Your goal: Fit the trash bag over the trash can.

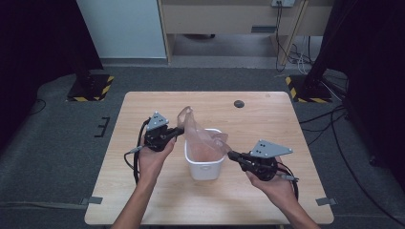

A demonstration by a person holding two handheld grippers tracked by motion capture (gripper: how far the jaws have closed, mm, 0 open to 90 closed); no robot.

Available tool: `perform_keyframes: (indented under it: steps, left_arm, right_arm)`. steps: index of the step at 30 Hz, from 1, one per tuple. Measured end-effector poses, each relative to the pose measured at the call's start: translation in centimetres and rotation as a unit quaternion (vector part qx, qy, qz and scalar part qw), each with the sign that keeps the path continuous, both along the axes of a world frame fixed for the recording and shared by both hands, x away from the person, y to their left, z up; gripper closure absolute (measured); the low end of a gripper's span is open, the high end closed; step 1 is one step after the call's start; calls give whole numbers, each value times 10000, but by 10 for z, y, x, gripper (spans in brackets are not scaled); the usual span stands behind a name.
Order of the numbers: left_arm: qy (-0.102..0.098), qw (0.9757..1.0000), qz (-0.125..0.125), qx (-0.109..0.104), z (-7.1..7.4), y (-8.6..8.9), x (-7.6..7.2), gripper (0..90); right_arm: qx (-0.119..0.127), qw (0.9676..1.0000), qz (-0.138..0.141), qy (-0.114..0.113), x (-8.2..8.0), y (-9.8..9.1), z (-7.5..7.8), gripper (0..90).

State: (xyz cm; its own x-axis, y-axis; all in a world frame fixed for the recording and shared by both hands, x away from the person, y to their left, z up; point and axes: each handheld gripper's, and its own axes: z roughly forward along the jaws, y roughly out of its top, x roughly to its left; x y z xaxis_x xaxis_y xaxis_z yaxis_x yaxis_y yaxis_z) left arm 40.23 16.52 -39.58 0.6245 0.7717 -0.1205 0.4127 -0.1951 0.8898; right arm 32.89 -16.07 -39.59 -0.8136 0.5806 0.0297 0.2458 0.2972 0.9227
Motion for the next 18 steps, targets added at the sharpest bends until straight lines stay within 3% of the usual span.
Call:
perform_keyframes:
  steps: [5, 10, 18]
  left_arm:
    - [141, 9998, 107, 42, -8, 0, 9, 900]
    - [218, 9997, 62, 118, -13, -3, 10, 900]
    - [376, 9993, 36, 20, -20, -4, 16, 900]
  right_arm:
    - [-84, 9999, 34, 56, -4, -2, -9, 900]
    - [-257, 9995, 112, 160, -6, 0, -20, 900]
    - [-394, 9987, 164, 265, -2, 5, -32, 900]
